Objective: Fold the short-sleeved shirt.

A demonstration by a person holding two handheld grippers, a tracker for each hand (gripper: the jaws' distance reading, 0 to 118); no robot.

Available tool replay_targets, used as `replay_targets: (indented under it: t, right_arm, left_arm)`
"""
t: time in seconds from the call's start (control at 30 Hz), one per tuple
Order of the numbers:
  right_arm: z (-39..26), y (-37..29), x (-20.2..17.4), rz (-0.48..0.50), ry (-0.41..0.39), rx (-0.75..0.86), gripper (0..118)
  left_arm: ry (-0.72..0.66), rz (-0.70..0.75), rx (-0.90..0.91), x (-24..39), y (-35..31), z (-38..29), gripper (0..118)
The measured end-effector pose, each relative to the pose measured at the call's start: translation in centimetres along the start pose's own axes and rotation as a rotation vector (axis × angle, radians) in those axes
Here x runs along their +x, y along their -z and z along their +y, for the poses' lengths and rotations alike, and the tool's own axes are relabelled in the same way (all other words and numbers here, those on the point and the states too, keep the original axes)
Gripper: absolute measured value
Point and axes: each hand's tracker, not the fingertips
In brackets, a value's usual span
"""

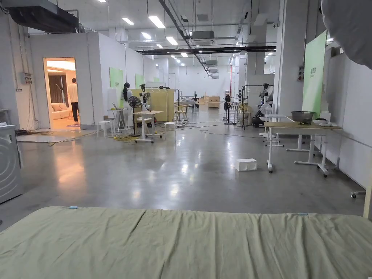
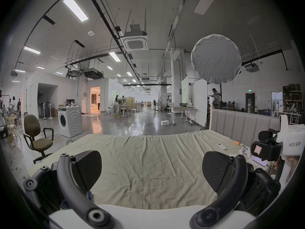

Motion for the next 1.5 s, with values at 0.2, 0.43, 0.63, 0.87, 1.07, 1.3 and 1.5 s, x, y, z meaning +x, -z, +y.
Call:
replay_targets:
  t: [0.2,0.43,0.63,0.87,1.07,1.3,1.5]
  right_arm:
    - [0.0,-0.3,0.2,-0.016,0.034,0.017,118]
    - [0.0,-0.2,1.1,-0.014,0.111,0.007,118]
    - [0.0,-0.3,1.1,-0.015,0.122,0.006,118]
    - [0.3,-0.3,0.8,-0.005,0.116,0.016,118]
    - [0.3,-0.3,0.6,0.0,0.104,0.014,118]
    - [0.3,-0.3,0.5,0.003,0.108,0.013,118]
    - [0.4,-0.3,0.4,0.001,0.089,0.013,118]
  left_arm:
    - [0.014,-0.009,-0.012,0.3,0.0,-0.2,118]
    - [0.008,-0.009,-0.014,0.2,-0.1,-0.1,118]
    - [0.006,-0.008,-0.013,0.2,-0.1,-0.2,118]
    - [0.0,-0.004,-0.008,0.2,-0.2,-0.2,118]
    - [-0.013,0.002,0.0,0.0,-0.3,-0.1,118]
    - [-0.019,0.007,0.003,-0.1,-0.3,0.0,118]
    - [-0.027,0.004,-0.001,-0.1,-0.2,-0.1,118]
